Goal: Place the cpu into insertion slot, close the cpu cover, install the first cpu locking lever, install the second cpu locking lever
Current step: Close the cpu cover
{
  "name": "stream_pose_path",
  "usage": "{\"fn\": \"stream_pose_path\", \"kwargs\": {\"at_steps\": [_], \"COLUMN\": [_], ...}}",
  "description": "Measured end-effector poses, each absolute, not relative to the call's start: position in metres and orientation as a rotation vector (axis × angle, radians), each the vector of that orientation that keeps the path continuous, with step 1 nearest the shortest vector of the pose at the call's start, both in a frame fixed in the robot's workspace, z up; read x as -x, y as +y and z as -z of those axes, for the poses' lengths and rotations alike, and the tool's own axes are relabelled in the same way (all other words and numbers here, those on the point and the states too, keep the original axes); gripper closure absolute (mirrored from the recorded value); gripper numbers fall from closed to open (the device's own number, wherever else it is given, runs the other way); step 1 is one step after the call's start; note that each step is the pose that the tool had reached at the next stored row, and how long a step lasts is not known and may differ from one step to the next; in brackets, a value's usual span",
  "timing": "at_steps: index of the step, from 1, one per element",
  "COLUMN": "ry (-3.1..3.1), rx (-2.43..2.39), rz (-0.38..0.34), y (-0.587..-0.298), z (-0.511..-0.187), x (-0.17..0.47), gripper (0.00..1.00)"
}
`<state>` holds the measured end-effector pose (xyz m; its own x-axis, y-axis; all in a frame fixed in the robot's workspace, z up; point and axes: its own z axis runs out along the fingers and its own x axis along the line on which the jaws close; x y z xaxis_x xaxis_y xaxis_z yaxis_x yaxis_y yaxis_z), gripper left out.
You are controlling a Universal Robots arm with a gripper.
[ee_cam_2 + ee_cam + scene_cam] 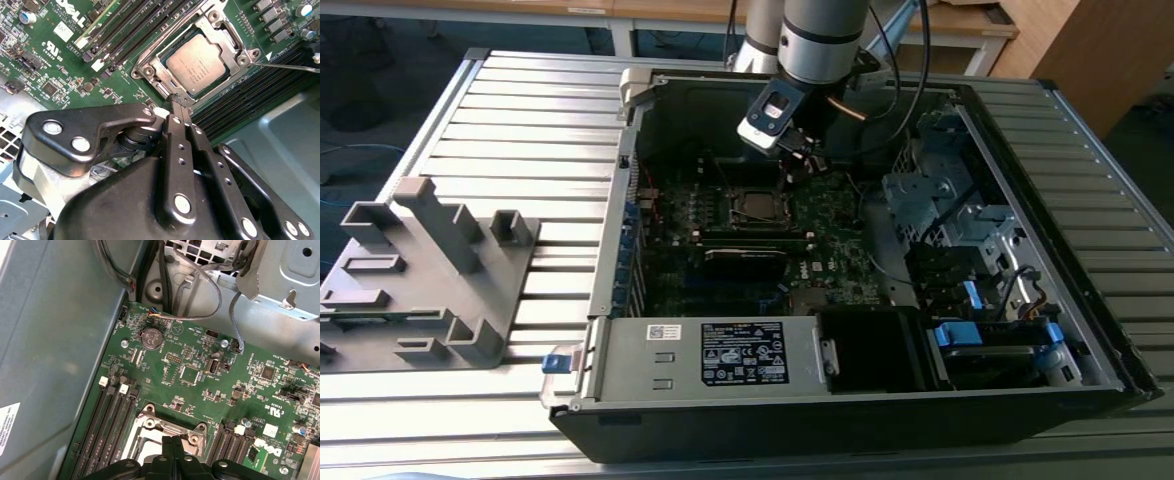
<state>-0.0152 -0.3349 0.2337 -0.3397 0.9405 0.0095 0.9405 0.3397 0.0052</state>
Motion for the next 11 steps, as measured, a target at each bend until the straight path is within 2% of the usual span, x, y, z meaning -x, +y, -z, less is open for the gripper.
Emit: {"fn": "stream_pose_path", "kwargs": {"at_steps": [11], "ry": [-2.593], "rx": [1.765], "rz": [0.015], "y": [-0.3349], "z": [-0.2337], "x": [0.0152], "gripper": [0.89]}}
